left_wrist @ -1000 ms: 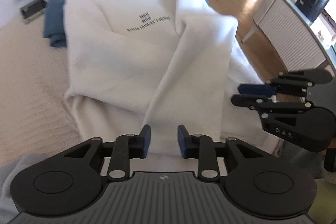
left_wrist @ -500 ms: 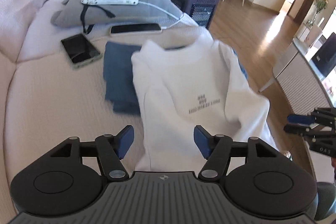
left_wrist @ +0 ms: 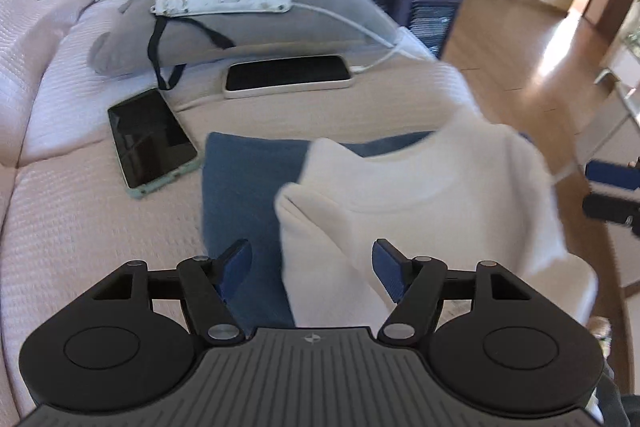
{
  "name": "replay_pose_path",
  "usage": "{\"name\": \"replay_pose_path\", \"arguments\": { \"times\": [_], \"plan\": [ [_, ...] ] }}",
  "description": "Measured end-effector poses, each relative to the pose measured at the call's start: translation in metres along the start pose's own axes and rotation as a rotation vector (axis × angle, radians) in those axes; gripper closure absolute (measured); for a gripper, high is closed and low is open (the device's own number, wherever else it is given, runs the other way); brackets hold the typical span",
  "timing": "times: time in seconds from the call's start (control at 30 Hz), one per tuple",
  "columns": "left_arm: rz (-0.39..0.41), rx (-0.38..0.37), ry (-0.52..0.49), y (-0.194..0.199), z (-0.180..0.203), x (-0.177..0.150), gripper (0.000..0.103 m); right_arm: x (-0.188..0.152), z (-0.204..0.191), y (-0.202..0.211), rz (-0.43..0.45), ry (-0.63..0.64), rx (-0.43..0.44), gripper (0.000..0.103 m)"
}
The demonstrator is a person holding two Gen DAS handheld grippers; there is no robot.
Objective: Fold clothes
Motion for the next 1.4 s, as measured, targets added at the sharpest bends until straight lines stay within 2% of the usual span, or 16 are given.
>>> {"name": "replay_pose_path", "arguments": {
  "times": [0.03,0.07,0.1,0.17,0.27,0.3,0.33,0.4,0.47,0.6,0.73,0.9,1.0,1.13,1.23,1.4],
  "plan": [
    [-0.005,-0.004,0.008,-0.004,-0.001,0.001,0.044,0.004,0.002,-0.009,0.009,-0.031,0.014,0.052],
    [-0.013,-0.011,0.016,-0.009,-0.003,0.001,0.052,0.008,0.005,-0.019,0.016,-0.062,0.03,0.052],
    [-0.031,-0.03,0.032,-0.013,-0.004,0.0,0.076,0.012,0.008,-0.028,0.018,-0.082,0.039,0.052],
    [-0.05,-0.05,0.072,-0.018,-0.005,-0.002,0.08,0.017,0.012,-0.048,0.01,-0.102,0.037,0.052],
    [-0.027,-0.071,0.089,-0.012,-0.004,-0.002,0.085,0.01,0.014,-0.074,-0.06,-0.076,0.006,0.052],
    [-0.024,-0.076,0.091,-0.008,-0.003,-0.002,0.087,0.006,0.014,-0.079,-0.083,-0.066,-0.002,0.056],
    [-0.019,-0.084,0.091,-0.003,-0.003,-0.002,0.088,0.004,0.014,-0.08,-0.089,-0.063,-0.005,0.07],
    [-0.005,-0.114,0.079,0.009,0.002,-0.001,0.089,0.003,0.012,-0.075,-0.081,-0.06,-0.014,0.085],
    [0.012,-0.136,0.077,0.024,0.005,0.0,0.089,0.007,0.008,-0.061,-0.073,-0.031,-0.039,0.091],
    [0.068,-0.218,0.05,0.071,0.014,-0.006,0.089,0.017,-0.003,-0.015,-0.041,0.026,-0.066,0.092],
    [0.111,-0.294,-0.005,0.125,0.025,-0.026,0.09,0.011,-0.022,0.046,-0.021,0.096,-0.072,0.092],
    [0.125,-0.395,-0.095,0.184,0.045,-0.08,0.09,-0.023,-0.038,0.122,-0.032,0.156,-0.083,0.095],
    [0.078,-0.439,-0.132,0.199,0.056,-0.125,0.09,-0.056,-0.046,0.156,-0.066,0.158,-0.086,0.095],
    [-0.009,-0.433,-0.169,0.193,0.068,-0.188,0.09,-0.109,-0.056,0.175,-0.147,0.128,-0.077,0.095],
    [-0.087,-0.406,-0.2,0.173,0.076,-0.233,0.089,-0.154,-0.058,0.167,-0.227,0.106,-0.079,0.095],
    [-0.149,-0.304,-0.218,0.155,0.074,-0.274,0.081,-0.208,-0.053,0.154,-0.371,0.119,-0.117,0.085]
  ]
}}
Point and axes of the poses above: each gripper's, at about its wrist camera, not at the fingertips, and y roughly against the way its jaws point, z to its right, x to its top, the point moved 8 cm from there along -y, roughly the way its jaws point, and after that the axes turned 5 degrees about z, right-handed, at the moved point
